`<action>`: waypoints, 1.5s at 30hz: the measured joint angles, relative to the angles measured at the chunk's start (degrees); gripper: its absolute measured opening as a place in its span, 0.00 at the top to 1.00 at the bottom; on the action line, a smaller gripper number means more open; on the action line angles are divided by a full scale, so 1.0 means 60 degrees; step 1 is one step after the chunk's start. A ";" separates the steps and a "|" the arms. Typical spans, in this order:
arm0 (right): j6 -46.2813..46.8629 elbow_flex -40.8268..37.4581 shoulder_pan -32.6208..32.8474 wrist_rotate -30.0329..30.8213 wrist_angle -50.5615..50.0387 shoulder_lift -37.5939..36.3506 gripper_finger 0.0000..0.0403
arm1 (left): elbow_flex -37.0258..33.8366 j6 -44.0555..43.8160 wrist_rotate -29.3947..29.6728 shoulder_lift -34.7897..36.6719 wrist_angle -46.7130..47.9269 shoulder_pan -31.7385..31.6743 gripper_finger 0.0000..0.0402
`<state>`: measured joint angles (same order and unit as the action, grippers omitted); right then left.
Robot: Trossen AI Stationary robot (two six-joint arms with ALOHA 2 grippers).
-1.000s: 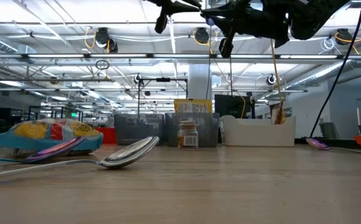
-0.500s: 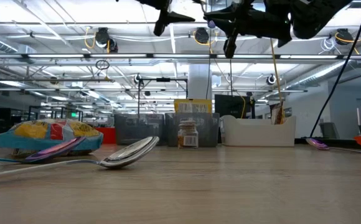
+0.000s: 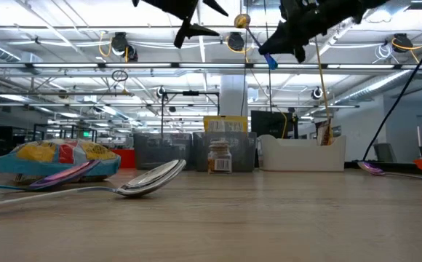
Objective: Pick & Place Food Item
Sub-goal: Put the top left purple and blue spoon into the left black bin
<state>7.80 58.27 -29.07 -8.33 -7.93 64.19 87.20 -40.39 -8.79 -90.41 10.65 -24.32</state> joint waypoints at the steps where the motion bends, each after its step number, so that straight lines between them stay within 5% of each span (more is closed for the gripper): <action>1: -0.0355 0.0218 0.0118 0.0371 -0.0276 0.0066 1.00 | 0.0000 -0.0147 0.0014 0.0000 -0.0081 -0.0057 0.39; 7: -0.1968 0.0933 0.0804 0.2836 -0.0866 0.0572 1.00 | 0.0000 -0.1271 -0.0033 0.0000 -0.1131 -0.0242 0.39; 23: -0.7669 0.0985 0.1762 0.6023 -0.1194 0.0987 1.00 | -0.0001 -0.5246 -0.1921 -0.0004 -0.0078 -0.0738 0.39; 31: -0.9855 0.0985 0.1763 0.6181 -0.1101 0.0988 1.00 | -0.0004 -0.5877 -0.2606 -0.0004 0.0297 -0.0670 0.39; 45: -1.1295 0.0974 0.1763 0.6392 -0.0275 0.0982 1.00 | 0.0004 -0.5663 -0.2578 -0.0004 0.1527 -0.0592 0.39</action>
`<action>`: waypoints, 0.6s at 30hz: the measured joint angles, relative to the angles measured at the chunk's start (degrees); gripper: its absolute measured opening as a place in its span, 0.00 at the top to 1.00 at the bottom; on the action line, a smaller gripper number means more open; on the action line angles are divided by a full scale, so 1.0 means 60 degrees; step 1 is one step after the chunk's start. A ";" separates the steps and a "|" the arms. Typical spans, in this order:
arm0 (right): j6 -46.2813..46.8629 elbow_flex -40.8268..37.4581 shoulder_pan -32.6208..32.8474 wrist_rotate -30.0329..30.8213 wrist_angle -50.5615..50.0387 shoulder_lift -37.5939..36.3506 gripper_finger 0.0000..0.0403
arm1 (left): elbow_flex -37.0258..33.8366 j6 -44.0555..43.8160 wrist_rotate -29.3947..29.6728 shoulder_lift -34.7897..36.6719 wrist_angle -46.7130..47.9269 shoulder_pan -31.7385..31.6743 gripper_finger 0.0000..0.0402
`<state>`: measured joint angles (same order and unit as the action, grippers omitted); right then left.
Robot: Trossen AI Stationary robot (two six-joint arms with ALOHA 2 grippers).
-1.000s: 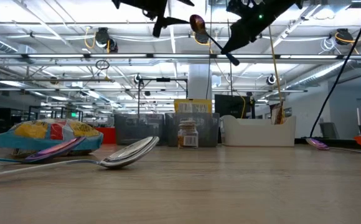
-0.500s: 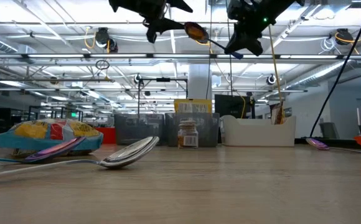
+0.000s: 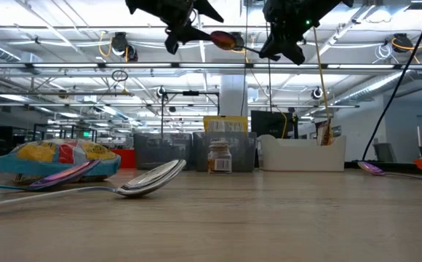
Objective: Pick & Place Food Item
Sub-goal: Put the top left purple and blue spoon into the left black bin
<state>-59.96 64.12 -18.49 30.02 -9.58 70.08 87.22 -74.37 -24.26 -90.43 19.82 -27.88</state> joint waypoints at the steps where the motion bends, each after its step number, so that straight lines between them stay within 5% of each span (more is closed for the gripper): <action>1: 0.0000 -0.0003 0.0008 -0.0004 -0.0018 -0.0033 1.00 | 0.0000 0.0097 -0.0003 0.0000 0.0036 -0.0033 0.39; 18: -0.0214 0.0011 0.0536 -0.0011 -0.0055 -0.0262 1.00 | -0.0015 0.0071 -0.0076 -0.0015 -0.0077 -0.0523 0.39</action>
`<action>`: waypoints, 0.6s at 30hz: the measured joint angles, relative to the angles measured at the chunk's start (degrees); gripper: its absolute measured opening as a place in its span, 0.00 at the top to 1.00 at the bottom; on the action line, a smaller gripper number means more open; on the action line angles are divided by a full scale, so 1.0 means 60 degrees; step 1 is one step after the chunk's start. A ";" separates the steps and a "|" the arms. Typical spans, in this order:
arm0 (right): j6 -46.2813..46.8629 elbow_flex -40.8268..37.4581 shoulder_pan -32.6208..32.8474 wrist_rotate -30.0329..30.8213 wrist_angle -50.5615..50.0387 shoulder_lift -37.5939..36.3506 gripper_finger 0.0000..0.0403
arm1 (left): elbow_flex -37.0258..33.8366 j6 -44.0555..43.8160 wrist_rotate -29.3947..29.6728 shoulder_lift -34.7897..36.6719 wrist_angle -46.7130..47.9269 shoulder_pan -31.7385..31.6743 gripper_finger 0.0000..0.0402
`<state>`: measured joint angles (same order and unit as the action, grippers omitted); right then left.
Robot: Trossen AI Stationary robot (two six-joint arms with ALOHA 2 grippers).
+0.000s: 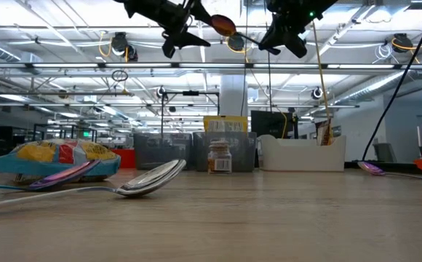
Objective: Pick & Place Food Item
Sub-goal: Put the top left purple and blue spoon into the left black bin
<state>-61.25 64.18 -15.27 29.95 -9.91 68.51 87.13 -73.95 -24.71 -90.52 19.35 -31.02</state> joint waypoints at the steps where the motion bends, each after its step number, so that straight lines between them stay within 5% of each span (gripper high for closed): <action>1: -0.0078 0.0000 -0.0003 -0.0002 0.0008 0.0000 1.00 | 0.0000 -0.0039 -0.0070 0.0000 0.0000 0.0014 0.39; 18: -0.0509 -0.0004 -0.0079 -0.0028 0.0660 0.0423 1.00 | 0.0004 -0.0457 -0.0138 0.0007 -0.0322 0.0643 0.39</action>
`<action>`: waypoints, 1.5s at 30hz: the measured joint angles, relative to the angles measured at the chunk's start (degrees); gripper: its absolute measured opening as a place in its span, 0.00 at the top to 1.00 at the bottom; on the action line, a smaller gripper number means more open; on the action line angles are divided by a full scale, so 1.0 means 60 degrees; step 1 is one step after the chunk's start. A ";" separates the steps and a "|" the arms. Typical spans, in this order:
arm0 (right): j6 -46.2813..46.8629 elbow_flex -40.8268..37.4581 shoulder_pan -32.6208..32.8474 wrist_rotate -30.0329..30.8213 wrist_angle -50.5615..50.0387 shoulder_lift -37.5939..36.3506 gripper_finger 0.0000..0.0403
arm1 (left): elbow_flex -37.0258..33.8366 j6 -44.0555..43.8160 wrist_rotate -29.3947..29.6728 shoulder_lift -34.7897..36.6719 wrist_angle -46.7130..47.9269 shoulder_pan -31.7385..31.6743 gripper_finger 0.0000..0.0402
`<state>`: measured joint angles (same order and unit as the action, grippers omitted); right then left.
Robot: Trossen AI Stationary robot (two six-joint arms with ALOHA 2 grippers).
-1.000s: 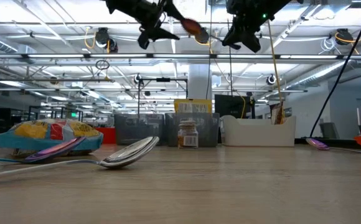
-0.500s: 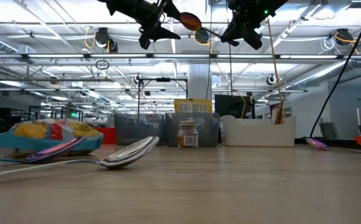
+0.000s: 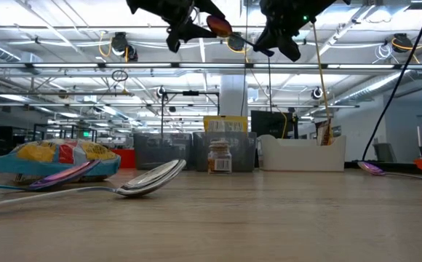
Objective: Pick & Place Food Item
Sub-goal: Put the top left purple and blue spoon into the left black bin
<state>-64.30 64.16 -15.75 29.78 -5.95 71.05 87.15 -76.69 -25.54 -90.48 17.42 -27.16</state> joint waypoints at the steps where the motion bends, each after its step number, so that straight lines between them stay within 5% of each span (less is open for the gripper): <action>1: -0.0017 -0.0003 0.0000 0.0025 0.0108 0.0007 1.00 | 0.0000 -0.0004 -0.0008 0.0000 -0.0014 0.0027 0.39; 15: -0.0221 -0.0003 -0.0004 0.0331 0.0451 0.0007 1.00 | 0.0004 0.0087 -0.0203 0.0000 -0.0020 0.0248 0.40; 29: -0.0217 0.0001 -0.0004 0.0418 0.0498 -0.0004 1.00 | 0.0004 0.0172 -0.0131 0.0000 -0.0130 0.0209 0.80; 45: -0.0048 0.0012 -0.0007 0.0307 0.0462 -0.0008 0.93 | 0.0004 0.0598 -0.0096 0.0000 -0.0143 0.0128 0.86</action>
<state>-64.59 64.23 -15.79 31.62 -3.18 71.00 87.18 -73.10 -26.12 -90.48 16.56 -26.39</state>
